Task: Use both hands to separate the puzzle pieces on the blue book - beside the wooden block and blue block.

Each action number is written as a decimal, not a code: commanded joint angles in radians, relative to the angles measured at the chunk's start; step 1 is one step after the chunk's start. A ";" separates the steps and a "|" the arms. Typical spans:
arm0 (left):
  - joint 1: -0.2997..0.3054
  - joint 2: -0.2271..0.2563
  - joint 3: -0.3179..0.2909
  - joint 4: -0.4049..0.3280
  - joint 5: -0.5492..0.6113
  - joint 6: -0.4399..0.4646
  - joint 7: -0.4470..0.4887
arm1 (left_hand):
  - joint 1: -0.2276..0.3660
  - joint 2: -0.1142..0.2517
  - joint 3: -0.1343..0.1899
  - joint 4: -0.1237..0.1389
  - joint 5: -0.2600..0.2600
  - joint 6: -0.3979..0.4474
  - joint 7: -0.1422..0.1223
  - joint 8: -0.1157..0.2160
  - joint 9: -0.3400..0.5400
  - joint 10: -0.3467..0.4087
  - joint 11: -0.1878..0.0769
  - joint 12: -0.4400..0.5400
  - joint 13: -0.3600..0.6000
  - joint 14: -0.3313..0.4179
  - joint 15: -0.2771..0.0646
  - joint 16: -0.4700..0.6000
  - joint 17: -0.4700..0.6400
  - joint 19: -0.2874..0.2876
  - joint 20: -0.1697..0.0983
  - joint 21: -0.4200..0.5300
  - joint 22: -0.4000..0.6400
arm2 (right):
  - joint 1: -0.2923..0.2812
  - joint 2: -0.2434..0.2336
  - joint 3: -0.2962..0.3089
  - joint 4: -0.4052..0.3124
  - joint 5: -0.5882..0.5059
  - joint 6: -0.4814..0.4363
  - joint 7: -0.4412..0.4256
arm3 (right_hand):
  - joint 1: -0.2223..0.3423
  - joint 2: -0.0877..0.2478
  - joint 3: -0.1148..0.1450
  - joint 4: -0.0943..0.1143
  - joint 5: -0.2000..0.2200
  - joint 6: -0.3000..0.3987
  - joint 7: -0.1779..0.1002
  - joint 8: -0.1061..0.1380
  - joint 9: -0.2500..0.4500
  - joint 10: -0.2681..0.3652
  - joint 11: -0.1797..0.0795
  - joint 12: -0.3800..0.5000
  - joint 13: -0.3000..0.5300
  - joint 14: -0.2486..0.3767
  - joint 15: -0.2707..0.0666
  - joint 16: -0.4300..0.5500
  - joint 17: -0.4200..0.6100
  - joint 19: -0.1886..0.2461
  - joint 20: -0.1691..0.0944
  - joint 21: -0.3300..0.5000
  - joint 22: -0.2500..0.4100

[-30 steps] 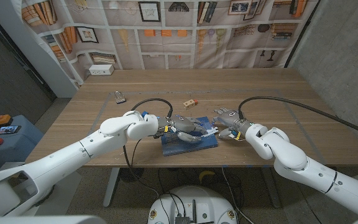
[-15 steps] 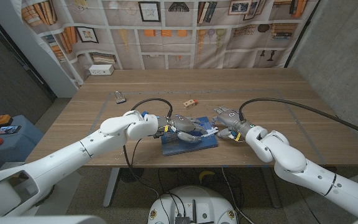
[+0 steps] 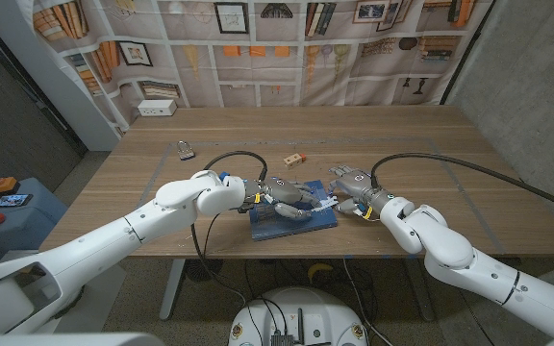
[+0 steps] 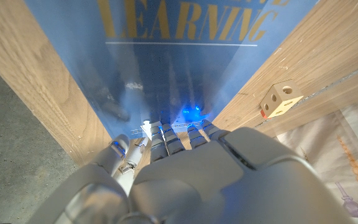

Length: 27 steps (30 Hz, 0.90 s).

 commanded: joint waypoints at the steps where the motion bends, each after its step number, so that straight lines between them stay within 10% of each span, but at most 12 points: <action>1: 0.006 0.004 -0.001 -0.002 -0.005 0.010 0.000 | 0.009 0.104 0.007 0.000 -0.004 0.059 0.024 0.006 0.007 0.057 0.032 0.004 0.006 0.005 -0.086 -0.001 0.001 -0.058 -0.063 -0.001 0.003 | -0.006 -0.001 -0.007 0.007 -0.003 -0.004 -0.025 | 0.006 0.007 0.008 0.001 0.007 0.024 0.002 0.013 0.003 0.012 -0.006 0.007 0.002 0.010 0.002 0.008 0.004 0.007 0.002 0.000 0.003; 27: 0.015 0.002 0.002 -0.005 -0.003 0.018 0.008 | 0.009 0.102 0.016 -0.003 -0.006 0.066 0.026 0.007 0.007 0.061 0.030 0.003 0.007 0.011 -0.085 -0.001 0.001 -0.050 -0.062 -0.001 0.003 | 0.019 -0.012 -0.007 -0.020 -0.006 0.024 0.063 | 0.026 0.019 0.013 0.003 0.010 0.100 0.000 0.049 0.010 0.016 -0.014 -0.001 0.001 0.007 -0.008 0.006 0.009 0.019 -0.009 -0.002 0.003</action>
